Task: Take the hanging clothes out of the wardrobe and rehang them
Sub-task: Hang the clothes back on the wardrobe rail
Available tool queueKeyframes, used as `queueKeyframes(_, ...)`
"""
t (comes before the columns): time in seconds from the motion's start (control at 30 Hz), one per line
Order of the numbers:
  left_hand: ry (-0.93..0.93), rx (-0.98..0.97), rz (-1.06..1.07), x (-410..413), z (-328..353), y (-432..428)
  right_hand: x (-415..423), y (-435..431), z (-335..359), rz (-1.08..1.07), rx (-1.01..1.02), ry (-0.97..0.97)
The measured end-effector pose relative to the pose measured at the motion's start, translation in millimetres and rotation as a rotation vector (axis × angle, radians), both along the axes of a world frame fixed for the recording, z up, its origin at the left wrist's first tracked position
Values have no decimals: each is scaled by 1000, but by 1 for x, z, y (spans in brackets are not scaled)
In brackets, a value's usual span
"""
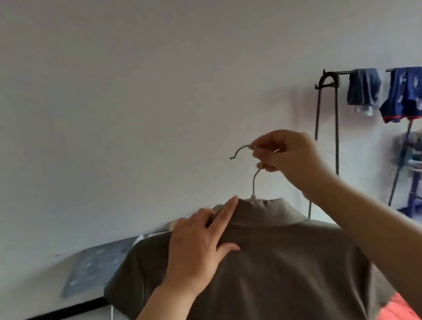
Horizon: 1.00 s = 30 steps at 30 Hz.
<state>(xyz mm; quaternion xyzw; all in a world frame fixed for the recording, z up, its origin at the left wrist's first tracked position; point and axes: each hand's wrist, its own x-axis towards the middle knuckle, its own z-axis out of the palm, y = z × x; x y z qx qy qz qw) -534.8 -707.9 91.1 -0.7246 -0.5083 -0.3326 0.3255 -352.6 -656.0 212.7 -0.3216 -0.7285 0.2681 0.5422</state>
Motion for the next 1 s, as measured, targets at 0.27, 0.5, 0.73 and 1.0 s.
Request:
queueKeyframes(0.27,-92,-50,376,-221,15,-80,-201,-24,-44,276,291,-448)
queueKeyframes(0.5,-132,-1,648,-379,44,-161,-395,-49,-73,198,760,-648)
queueKeyframes(0.73,-160,38,851,-500,57,-222,-555,-72,-59,262,924,-449)
queueKeyframes(1.0,-240,14,1085,-625,66,-262,-747,-82,-59,475,1046,-311)
